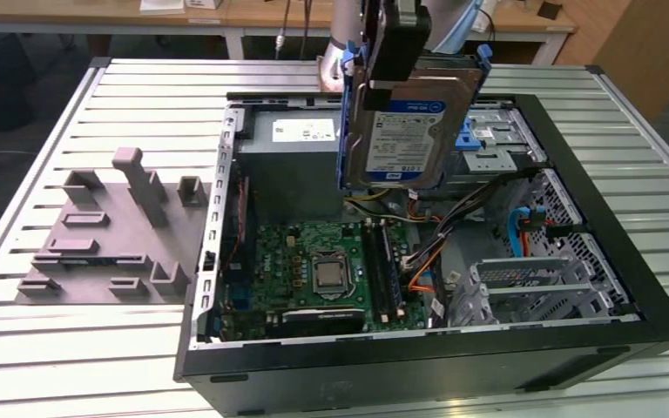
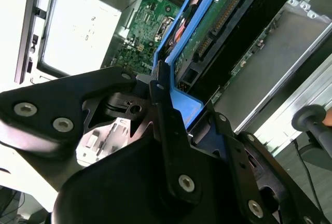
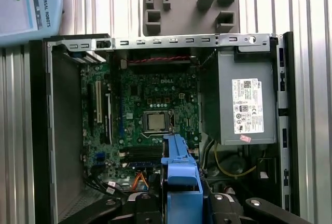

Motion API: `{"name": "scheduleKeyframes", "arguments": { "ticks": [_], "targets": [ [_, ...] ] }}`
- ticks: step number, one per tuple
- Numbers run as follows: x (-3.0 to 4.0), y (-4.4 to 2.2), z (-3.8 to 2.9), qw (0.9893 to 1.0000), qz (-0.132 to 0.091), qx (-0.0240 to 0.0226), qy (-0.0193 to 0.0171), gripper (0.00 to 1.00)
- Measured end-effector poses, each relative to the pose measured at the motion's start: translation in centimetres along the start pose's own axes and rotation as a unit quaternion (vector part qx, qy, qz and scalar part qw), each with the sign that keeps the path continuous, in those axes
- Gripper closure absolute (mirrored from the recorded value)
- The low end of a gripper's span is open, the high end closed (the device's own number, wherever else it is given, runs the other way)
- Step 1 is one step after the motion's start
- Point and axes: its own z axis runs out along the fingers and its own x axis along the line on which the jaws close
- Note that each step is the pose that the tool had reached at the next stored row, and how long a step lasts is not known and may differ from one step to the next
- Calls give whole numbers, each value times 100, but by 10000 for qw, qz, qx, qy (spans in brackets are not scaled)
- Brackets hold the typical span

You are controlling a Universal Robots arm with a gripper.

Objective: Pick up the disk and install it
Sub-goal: 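Pick up the disk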

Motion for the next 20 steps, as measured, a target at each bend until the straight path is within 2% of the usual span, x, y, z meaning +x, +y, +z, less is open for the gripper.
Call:
{"name": "scheduleKeyframes", "arguments": {
  "ticks": [3,6,12,20],
  "targets": [
    [1,-17,2,10000,3,1,3,63],
    [12,-23,2,10000,7,1,24,63],
    [130,-29,12,10000,7,3,40,63],
    [134,-30,12,10000,8,2,41,63]
  ]
}}
